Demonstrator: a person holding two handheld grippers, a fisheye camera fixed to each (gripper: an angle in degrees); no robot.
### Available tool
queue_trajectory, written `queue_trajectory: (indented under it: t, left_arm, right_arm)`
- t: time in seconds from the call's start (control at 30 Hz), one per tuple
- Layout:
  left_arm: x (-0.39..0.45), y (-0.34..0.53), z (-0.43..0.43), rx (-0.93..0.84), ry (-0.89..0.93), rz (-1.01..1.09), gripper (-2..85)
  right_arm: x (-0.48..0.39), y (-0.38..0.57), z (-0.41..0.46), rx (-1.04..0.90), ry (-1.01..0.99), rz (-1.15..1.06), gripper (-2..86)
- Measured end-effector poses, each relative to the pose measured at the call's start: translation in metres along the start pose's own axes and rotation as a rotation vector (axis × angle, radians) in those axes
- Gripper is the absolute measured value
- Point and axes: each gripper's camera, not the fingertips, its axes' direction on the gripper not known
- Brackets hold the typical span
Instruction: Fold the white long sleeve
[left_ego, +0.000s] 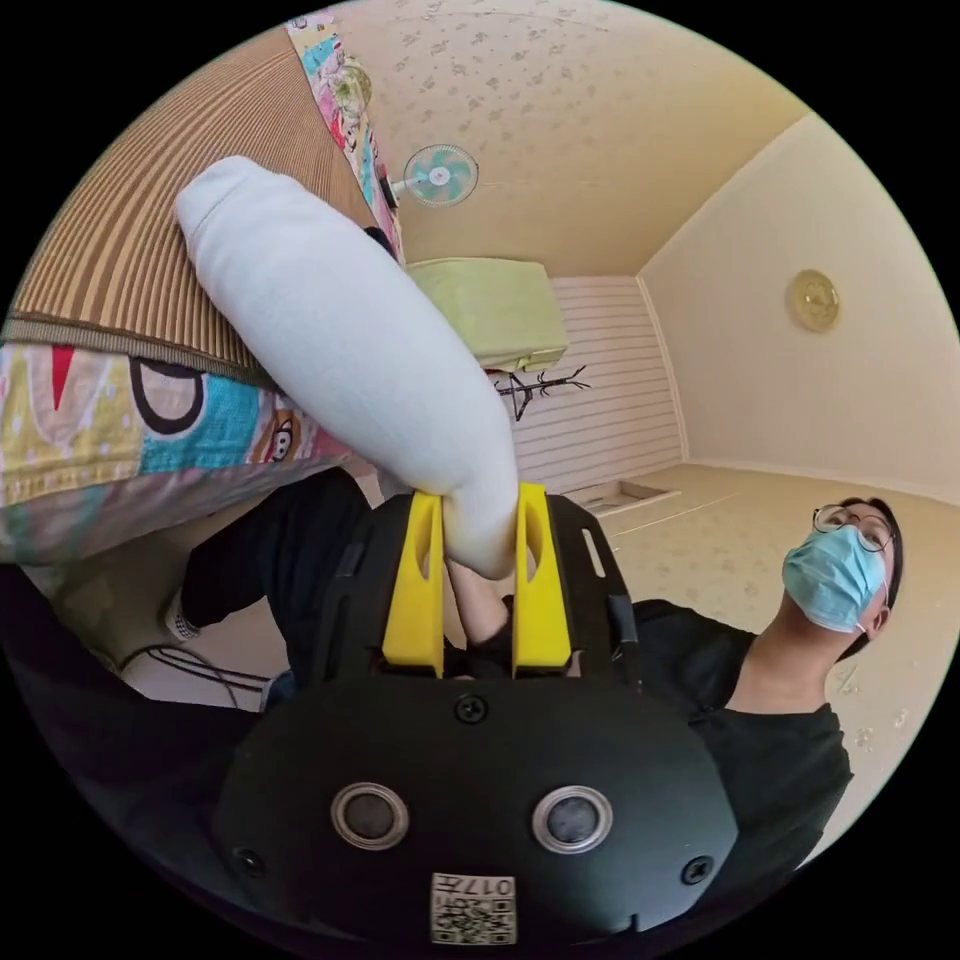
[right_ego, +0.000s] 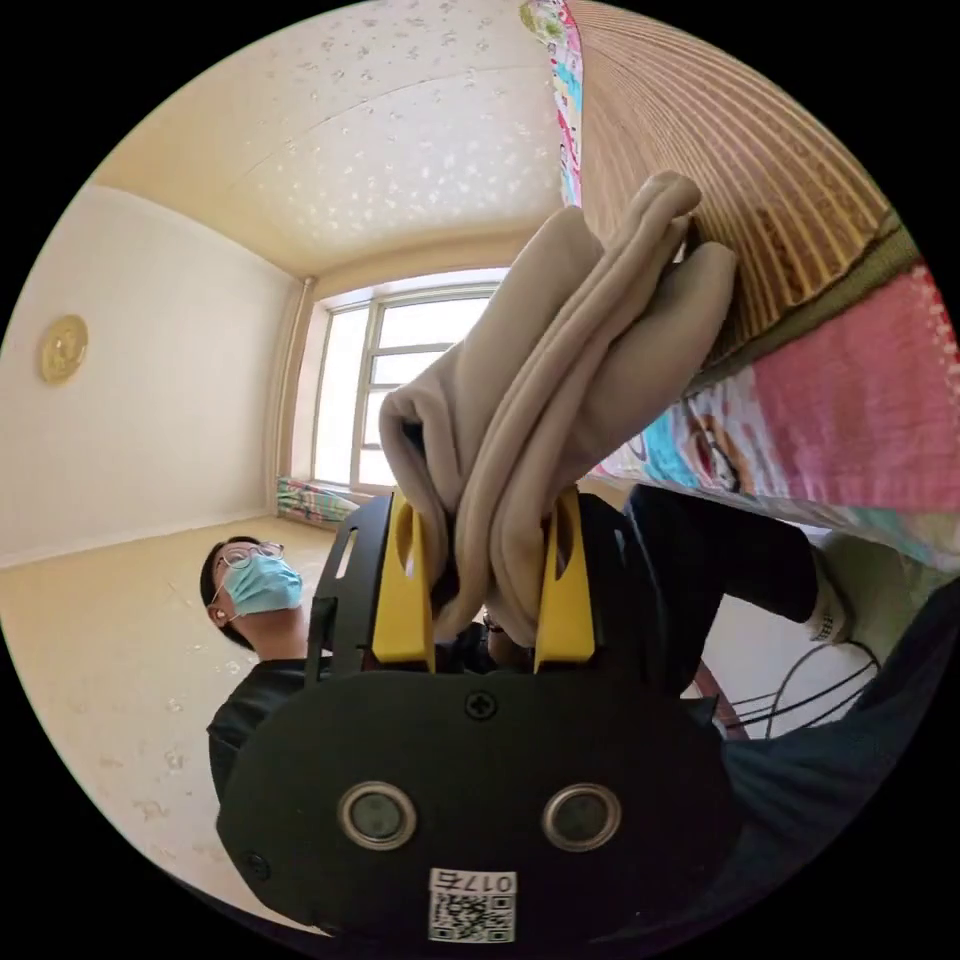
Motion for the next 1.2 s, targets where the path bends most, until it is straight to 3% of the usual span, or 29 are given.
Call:
queue_trajectory:
  t: [0.17, 0.33, 0.4, 0.53, 0.67, 0.93, 1.1, 1.2]
  left_arm:
    - [0.068, 0.032, -0.09, 0.225, -0.13, 0.209, 12.1]
    - [0.149, 0.065, -0.165, 0.536, -0.414, 0.378, 11.4]
    - [0.17, 0.087, -0.191, 0.656, -0.51, 0.37, 10.5]
    - [0.164, 0.121, -0.2, 0.72, -0.629, 0.276, 11.3]
    - [0.117, 0.142, -0.17, 0.637, -0.672, 0.072, 12.4]
    - [0.061, 0.131, -0.089, 0.357, -0.733, -0.016, 12.6]
    - [0.046, 0.089, -0.008, 0.163, -0.724, 0.119, 12.1]
    - [0.041, 0.076, 0.033, 0.1, -0.691, 0.204, 10.9]
  right_arm:
    - [-0.036, -0.065, 0.119, -0.113, -0.104, -0.314, 13.7]
    - [-0.078, -0.133, 0.242, -0.188, -0.126, -0.577, 13.2]
    - [-0.073, -0.161, 0.282, -0.171, -0.128, -0.558, 13.4]
    - [0.007, -0.222, 0.355, -0.151, 0.075, -0.264, 14.5]
    - [0.105, -0.22, 0.385, -0.291, 0.516, -0.076, 15.3]
    - [0.089, -0.115, 0.297, -0.403, 0.409, -0.295, 14.2]
    - [0.037, -0.032, 0.188, -0.318, 0.785, -0.378, 12.9]
    - [0.005, 0.0, 0.115, -0.157, 0.995, -0.335, 12.4]
